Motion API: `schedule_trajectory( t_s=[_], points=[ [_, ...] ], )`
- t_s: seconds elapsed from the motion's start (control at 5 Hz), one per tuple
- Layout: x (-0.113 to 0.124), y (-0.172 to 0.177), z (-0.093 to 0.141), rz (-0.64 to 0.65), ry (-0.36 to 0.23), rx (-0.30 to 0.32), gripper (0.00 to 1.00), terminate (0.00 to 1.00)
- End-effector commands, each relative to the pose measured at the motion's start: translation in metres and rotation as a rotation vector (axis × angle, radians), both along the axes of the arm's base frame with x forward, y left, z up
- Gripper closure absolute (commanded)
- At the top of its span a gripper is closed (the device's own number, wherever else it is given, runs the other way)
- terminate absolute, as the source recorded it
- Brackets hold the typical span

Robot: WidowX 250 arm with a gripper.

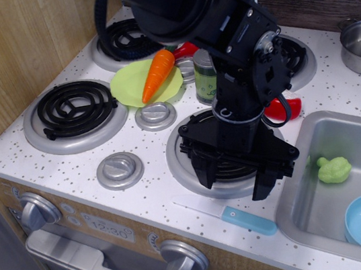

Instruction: Take carrot off plate

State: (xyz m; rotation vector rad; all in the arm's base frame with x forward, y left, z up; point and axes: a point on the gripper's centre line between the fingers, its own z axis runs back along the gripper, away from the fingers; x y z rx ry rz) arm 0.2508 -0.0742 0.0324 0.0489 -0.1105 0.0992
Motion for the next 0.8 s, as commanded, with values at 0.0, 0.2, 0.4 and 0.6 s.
schedule_trajectory(
  t_s=[0.0,0.2,0.4,0.6],
  points=[
    [0.000,0.000,0.000,0.000,0.000,0.000,0.00,0.00],
    [0.008,0.029,0.022,0.005,0.004,0.054,0.00,0.00],
    [0.022,0.058,0.044,-0.037,0.024,0.148,0.00,0.00],
    [0.048,0.097,0.059,-0.017,-0.025,0.256,0.00,0.00]
  ],
)
